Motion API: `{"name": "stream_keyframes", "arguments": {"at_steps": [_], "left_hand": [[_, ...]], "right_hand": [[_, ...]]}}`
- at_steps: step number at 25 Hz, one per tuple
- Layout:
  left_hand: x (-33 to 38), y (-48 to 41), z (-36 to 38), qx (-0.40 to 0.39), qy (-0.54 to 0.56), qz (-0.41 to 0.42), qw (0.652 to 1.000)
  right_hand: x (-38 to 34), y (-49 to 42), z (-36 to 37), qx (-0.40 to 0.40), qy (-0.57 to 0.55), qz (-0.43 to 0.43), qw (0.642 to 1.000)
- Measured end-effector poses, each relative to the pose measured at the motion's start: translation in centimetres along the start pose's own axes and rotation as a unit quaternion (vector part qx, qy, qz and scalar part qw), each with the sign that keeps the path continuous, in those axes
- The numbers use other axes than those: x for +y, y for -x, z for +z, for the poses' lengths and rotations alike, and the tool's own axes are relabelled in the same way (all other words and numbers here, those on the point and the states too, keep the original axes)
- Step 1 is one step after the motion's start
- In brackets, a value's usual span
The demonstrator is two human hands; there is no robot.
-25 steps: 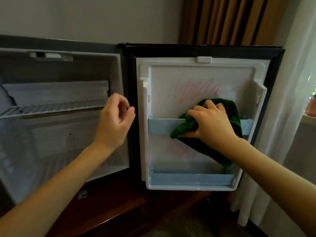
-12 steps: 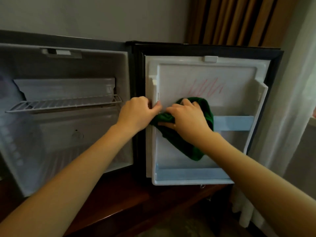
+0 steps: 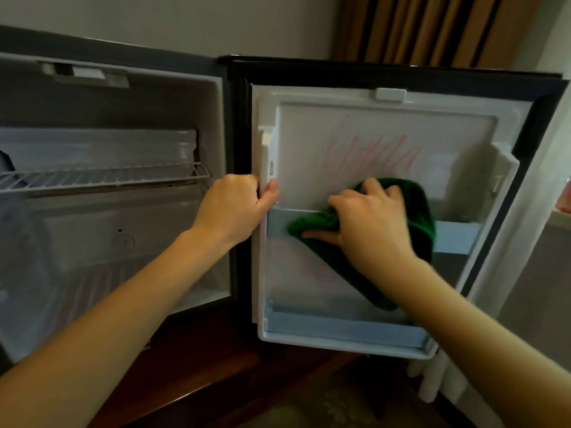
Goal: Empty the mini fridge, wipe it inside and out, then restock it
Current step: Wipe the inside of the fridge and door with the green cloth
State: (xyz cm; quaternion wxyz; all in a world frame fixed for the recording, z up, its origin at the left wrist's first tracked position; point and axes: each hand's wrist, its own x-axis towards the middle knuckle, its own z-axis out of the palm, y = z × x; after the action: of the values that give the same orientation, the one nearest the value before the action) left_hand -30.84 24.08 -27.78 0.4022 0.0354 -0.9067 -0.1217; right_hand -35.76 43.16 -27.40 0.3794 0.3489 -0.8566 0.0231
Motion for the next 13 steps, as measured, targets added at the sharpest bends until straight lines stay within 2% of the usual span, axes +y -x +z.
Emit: {"name": "stream_keyframes", "arguments": {"at_steps": [3,5,9,13], "left_hand": [[-0.3,-0.1,0.2,0.005,-0.006,0.010,1.000],[-0.5,-0.1,0.1,0.009,-0.011,0.010,1.000],[-0.7,-0.1,-0.2,-0.006,-0.044,0.019,0.999],[-1.1,0.1,-0.3,0.001,-0.057,0.012,0.998]], "right_hand": [[-5.8,-2.0,0.2,-0.100,-0.020,0.014,0.995],[-6.5,-2.5,0.2,-0.094,-0.039,-0.007,0.995],[-2.6,-1.1,0.1,-0.084,-0.043,-0.069,0.993],[4.3,2.0,-0.6,-0.063,-0.015,-0.071,0.995]]}}
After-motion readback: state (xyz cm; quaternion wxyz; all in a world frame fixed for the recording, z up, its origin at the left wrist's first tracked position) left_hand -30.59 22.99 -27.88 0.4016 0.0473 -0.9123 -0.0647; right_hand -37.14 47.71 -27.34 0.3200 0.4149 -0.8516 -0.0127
